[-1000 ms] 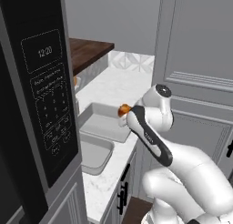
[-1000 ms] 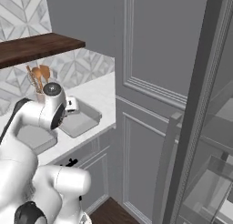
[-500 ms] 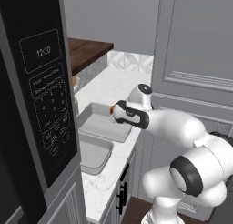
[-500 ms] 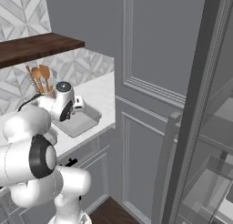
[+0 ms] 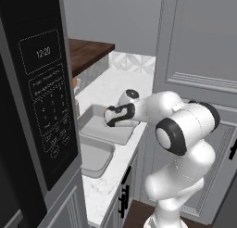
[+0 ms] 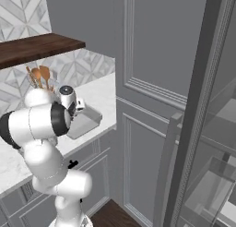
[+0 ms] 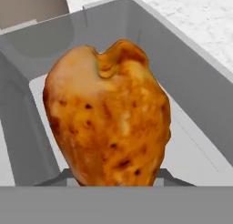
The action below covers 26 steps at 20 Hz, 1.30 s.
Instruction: Place one lemon wedge and one chicken drumstick in each tupperware on the nearby counter, to pack two identical lunches.
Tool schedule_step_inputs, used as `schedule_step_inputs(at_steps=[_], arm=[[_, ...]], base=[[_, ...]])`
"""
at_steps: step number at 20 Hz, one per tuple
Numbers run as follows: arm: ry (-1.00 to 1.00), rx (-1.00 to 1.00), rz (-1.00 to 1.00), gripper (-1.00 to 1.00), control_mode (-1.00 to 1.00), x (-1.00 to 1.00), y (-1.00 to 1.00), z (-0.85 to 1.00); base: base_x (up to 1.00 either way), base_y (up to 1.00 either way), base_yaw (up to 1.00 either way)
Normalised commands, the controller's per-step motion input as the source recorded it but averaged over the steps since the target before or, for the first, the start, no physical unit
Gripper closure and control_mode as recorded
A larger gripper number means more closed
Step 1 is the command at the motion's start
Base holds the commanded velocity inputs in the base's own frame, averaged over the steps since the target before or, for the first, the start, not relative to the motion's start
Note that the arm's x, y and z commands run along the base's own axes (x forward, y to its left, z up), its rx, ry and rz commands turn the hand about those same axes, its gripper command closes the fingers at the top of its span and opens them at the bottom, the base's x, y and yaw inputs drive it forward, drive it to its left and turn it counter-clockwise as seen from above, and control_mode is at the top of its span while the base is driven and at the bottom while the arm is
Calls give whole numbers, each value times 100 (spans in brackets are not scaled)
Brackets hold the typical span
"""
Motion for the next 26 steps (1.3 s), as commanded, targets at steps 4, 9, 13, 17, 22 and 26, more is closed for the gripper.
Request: schedule_step_inputs(at_steps=[4,9,13,17,22,26], arm=[[0,-2,0,100,-100,59,6,-39],[1,0,0,100,-100,60,3,-31],[4,-2,0,-100,-100,54,11,-31],[1,0,0,-100,-100,23,2,1],[-5,0,0,-100,-100,-18,0,62],[-18,0,0,-100,-100,-66,-8,80]], base=[[0,0,0],[0,0,0],[0,0,0],[0,0,0],[0,0,0],[0,0,0]])
